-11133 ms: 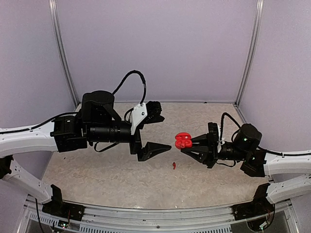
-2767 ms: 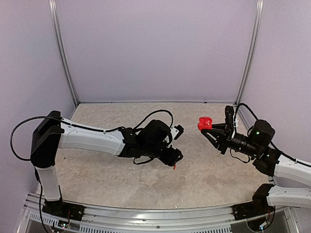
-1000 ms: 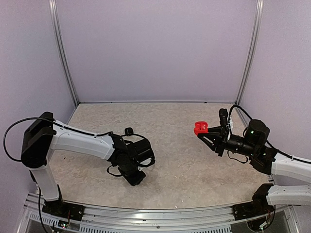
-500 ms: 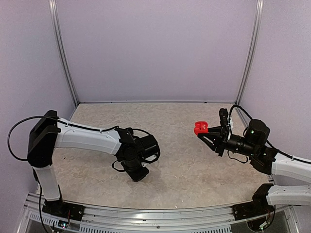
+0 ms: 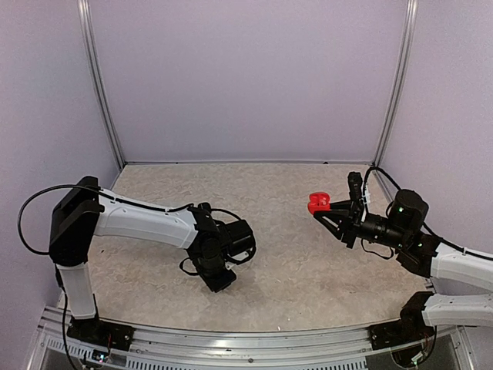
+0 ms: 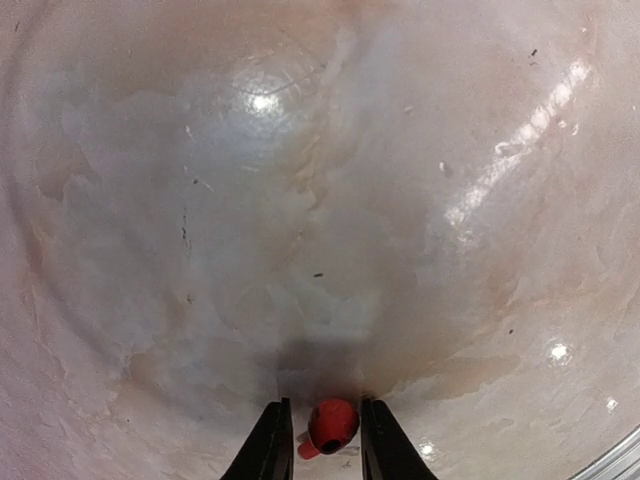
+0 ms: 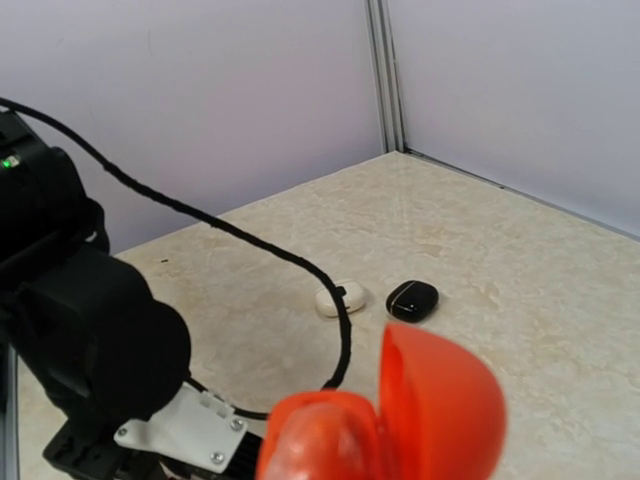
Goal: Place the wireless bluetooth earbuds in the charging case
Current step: Move the left earbud to the center of the board, then pick up the left earbud from the center of the board.
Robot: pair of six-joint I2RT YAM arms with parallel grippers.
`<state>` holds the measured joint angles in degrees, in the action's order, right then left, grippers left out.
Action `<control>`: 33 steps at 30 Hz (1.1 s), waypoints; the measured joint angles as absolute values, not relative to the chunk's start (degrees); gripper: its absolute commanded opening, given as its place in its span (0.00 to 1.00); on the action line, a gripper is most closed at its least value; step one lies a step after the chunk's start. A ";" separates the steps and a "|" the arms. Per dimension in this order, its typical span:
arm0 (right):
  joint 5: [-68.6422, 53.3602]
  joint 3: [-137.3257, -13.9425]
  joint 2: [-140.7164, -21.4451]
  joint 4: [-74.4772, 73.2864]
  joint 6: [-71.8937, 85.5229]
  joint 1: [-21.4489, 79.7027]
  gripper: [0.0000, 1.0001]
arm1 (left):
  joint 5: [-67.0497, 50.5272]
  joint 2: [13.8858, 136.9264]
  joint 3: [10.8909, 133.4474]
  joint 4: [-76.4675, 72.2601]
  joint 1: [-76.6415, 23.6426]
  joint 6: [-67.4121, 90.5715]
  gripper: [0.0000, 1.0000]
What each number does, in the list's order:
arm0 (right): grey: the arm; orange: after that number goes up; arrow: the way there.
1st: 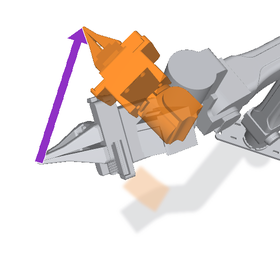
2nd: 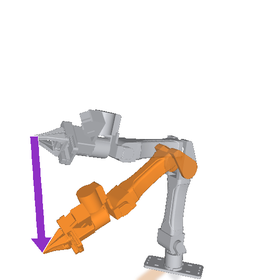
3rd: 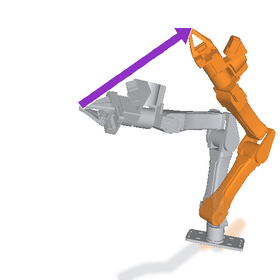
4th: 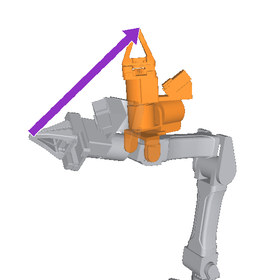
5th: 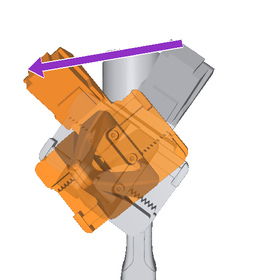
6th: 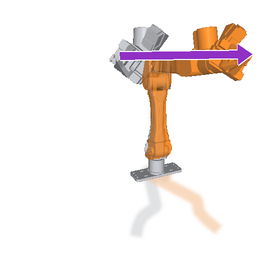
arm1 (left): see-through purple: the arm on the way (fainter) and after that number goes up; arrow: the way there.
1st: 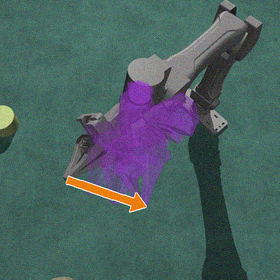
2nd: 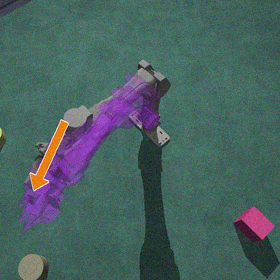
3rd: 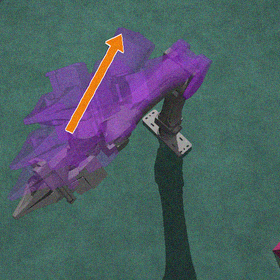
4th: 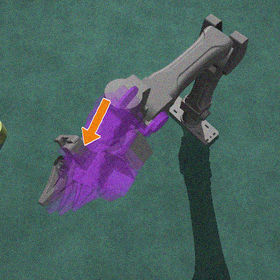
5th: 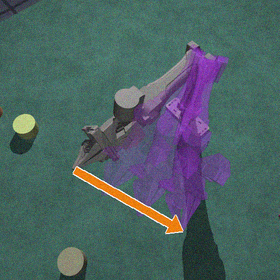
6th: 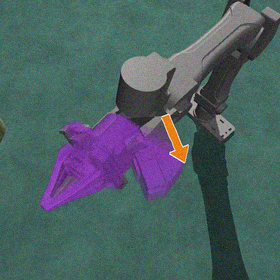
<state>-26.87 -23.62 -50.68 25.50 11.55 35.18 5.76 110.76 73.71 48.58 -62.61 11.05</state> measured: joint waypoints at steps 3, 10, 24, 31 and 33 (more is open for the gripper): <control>-26.87 -23.62 -50.65 25.50 11.55 35.18 0.00 | 6.24 110.78 73.71 48.58 -62.61 10.85 0.31; -26.89 -23.62 -50.65 25.50 11.57 35.18 0.00 | 6.87 111.53 74.37 48.66 -62.96 10.26 0.23; -26.92 -23.62 -50.65 25.50 11.57 35.18 0.00 | 6.48 111.48 74.32 48.53 -62.74 10.04 0.11; -26.89 -23.62 -50.65 25.50 11.55 35.18 0.00 | 5.72 110.15 73.65 46.68 -61.43 10.02 0.08; -26.85 -23.62 -50.65 25.50 11.46 35.18 0.00 | 5.15 108.90 73.52 45.80 -61.04 10.02 0.07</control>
<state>-26.85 -23.62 -50.65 25.50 11.46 35.18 5.15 108.90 73.52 45.80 -61.04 10.02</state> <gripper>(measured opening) 0.210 0.139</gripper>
